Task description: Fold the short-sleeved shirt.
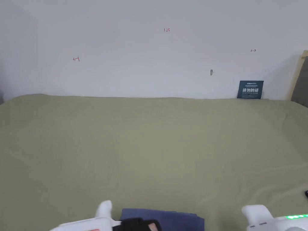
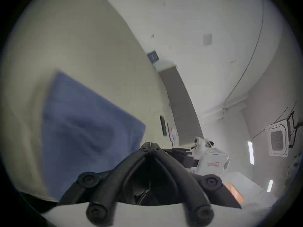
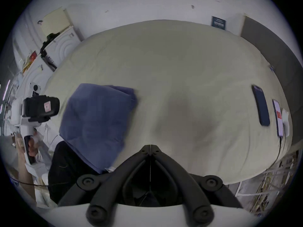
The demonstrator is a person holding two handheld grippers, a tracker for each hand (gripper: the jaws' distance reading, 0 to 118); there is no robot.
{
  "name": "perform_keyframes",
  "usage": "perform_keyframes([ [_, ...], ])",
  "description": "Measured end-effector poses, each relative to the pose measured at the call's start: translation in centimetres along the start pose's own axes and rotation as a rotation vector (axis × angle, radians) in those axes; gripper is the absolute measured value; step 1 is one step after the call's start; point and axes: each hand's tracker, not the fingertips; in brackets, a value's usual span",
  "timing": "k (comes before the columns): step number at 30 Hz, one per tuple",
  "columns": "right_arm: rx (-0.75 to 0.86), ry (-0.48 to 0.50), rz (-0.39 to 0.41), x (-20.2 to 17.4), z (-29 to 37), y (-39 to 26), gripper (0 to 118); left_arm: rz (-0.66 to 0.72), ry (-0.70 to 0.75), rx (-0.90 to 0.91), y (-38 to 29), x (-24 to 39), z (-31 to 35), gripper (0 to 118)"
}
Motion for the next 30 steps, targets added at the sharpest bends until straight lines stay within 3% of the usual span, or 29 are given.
perform_keyframes([
  [5, -0.011, 0.16, 0.006, -4.5, -2.4, 3.1, 0, 0.0, 0.147, 0.085, 2.4, -3.0, 7.0, 0],
  [8, -0.051, 0.19, -0.001, -6.3, -4.5, 3.9, 0, 0.021, 0.164, 0.101, 2.6, -4.6, 9.0, 0],
  [12, -0.119, 0.164, -0.023, -8.1, -7.8, 4.2, 0, 0.048, 0.206, 0.088, 2.2, -6.7, 9.5, 0],
  [14, -0.159, 0.101, 0.0, -8.5, -9.4, 3.7, 0, 0.064, 0.199, 0.061, 2.1, -7.3, 9.0, 0],
  [16, -0.129, 0.137, -0.052, -8.2, -10.1, 3.1, 0, 0.059, 0.177, 0.035, 2.0, -7.5, 8.2, 0],
  [18, -0.118, 0.141, -0.041, -8.0, -9.5, 2.9, 0, 0.034, 0.132, -0.018, 2.0, -7.3, 7.1, 0],
  [19, -0.116, 0.147, -0.036, -7.8, -9.5, 2.9, 0, 0.023, 0.108, -0.044, 2.2, -7.2, 6.6, 10],
  [20, -0.115, 0.154, -0.038, -7.6, -9.6, 2.9, 0, 0.011, 0.093, -0.068, 2.5, -7.2, 5.8, 32],
  [21, -0.116, 0.163, -0.048, -7.4, -9.5, 2.9, 0, 0.005, 0.091, -0.095, 2.9, -7.3, 5.1, 66],
  [22, -0.117, 0.167, -0.057, -7.4, -9.5, 2.9, 0, 0.013, 0.091, -0.135, 3.2, -7.4, 4.3, 108],
  [23, -0.117, 0.168, -0.058, -7.4, -9.5, 2.9, 0, 0.019, 0.086, -0.183, 3.4, -7.7, 3.2, 118],
  [30, -0.106, 0.171, -0.045, -7.5, -9.5, 2.7, 0, 0.144, -0.133, -0.236, 3.9, -10.0, -1.7, 118],
])
